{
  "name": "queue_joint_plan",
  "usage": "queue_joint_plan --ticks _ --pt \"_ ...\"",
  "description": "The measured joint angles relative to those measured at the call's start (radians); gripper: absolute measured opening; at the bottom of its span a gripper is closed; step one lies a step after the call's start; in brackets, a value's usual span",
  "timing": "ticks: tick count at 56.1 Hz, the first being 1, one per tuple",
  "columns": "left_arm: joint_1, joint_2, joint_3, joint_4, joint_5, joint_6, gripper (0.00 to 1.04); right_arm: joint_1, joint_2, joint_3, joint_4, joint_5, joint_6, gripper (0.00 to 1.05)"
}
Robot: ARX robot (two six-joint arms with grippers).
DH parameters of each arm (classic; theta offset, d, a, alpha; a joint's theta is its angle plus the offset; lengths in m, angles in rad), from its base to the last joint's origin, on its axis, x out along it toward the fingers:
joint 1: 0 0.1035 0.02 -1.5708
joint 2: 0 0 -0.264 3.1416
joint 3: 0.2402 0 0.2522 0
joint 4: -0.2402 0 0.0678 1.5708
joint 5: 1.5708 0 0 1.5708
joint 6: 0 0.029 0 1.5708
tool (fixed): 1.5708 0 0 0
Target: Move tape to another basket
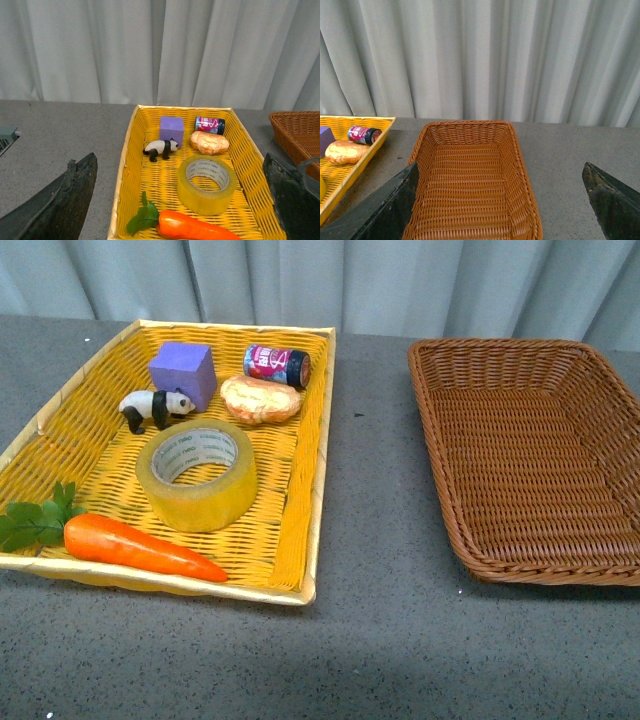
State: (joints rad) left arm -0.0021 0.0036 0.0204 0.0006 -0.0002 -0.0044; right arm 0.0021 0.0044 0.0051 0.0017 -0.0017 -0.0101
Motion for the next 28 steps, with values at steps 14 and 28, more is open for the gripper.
queue_joint_plan --ticks 14,28 --pt "0.0 0.0 0.0 0.0 0.0 0.0 0.98 0.0 0.0 0.0 0.0 0.0 0.0 0.96" --pt "0.0 0.0 0.0 0.0 0.0 0.0 0.98 0.0 0.0 0.0 0.0 0.0 0.0 0.96"
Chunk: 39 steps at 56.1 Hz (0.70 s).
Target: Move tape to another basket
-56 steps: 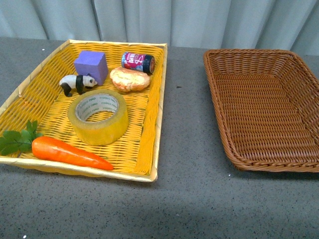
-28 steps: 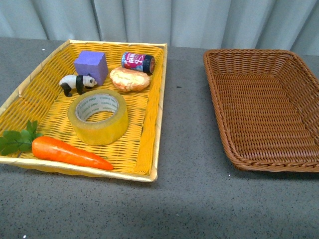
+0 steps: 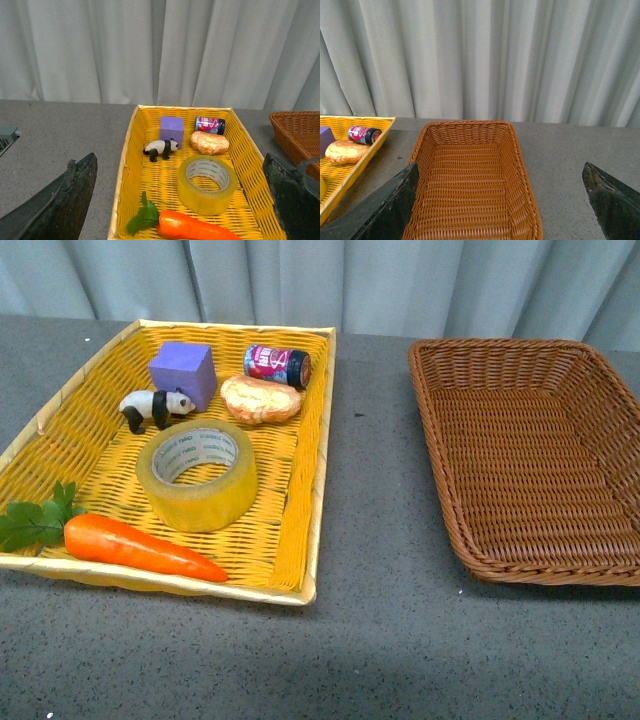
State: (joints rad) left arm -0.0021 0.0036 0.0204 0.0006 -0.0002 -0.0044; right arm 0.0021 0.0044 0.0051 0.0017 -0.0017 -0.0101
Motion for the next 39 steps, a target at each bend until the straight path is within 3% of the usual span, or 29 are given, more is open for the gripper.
queue_joint_plan --ticks 39 --pt "0.009 0.01 0.004 -0.019 0.031 -0.01 0.98 0.0 0.0 0.0 0.0 0.0 0.0 0.96"
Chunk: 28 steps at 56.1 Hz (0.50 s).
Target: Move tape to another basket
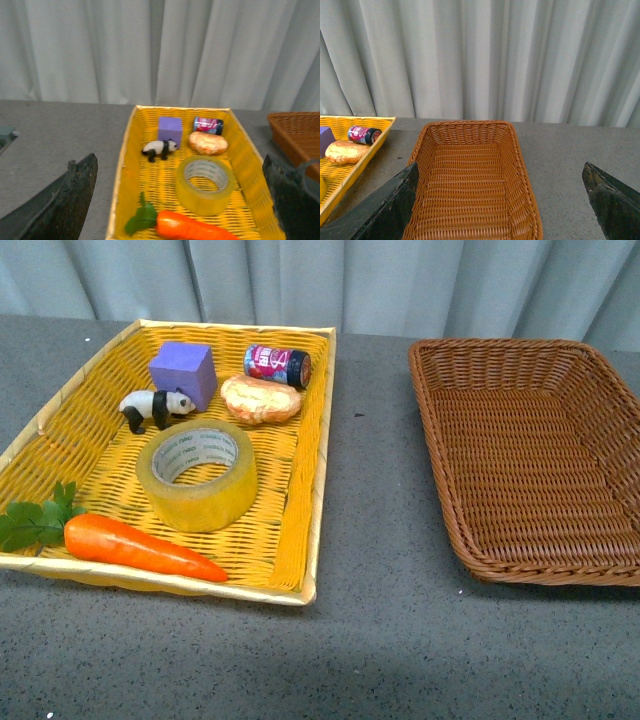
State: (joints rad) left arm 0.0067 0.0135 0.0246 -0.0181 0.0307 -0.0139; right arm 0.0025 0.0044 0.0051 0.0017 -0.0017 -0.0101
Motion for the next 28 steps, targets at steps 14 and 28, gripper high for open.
queue_joint_plan --ticks 14,28 --pt "-0.05 0.428 0.043 0.203 0.061 -0.069 0.98 0.0 0.0 0.0 0.0 0.0 0.0 0.96" --pt "-0.117 1.166 0.249 0.58 0.014 -0.177 0.98 0.0 -0.001 0.0 0.0 0.0 0.0 0.96"
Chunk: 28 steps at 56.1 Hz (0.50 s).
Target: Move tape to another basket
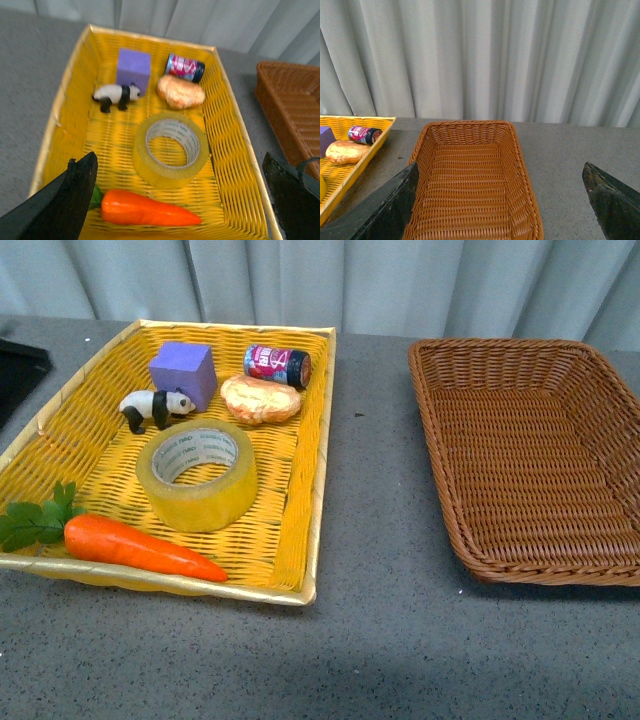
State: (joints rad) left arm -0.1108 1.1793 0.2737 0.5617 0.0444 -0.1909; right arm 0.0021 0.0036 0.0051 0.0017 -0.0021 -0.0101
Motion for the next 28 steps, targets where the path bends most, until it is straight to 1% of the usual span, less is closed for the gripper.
queue_joint_plan --ticks 6,12,16,28 --pt "-0.027 0.258 0.116 -0.028 -0.005 -0.029 0.98 0.0 0.0 0.0 0.0 0.0 0.0 0.96" --pt "-0.047 0.425 0.211 -0.073 -0.016 -0.048 0.98 0.0 0.0 0.0 0.0 0.0 0.0 0.96" --pt "-0.058 0.504 0.269 -0.1 -0.035 -0.051 0.98 0.0 0.0 0.0 0.0 0.0 0.0 0.96" --pt "-0.063 0.62 0.39 -0.165 -0.044 -0.096 0.98 0.0 0.0 0.0 0.0 0.0 0.0 0.96"
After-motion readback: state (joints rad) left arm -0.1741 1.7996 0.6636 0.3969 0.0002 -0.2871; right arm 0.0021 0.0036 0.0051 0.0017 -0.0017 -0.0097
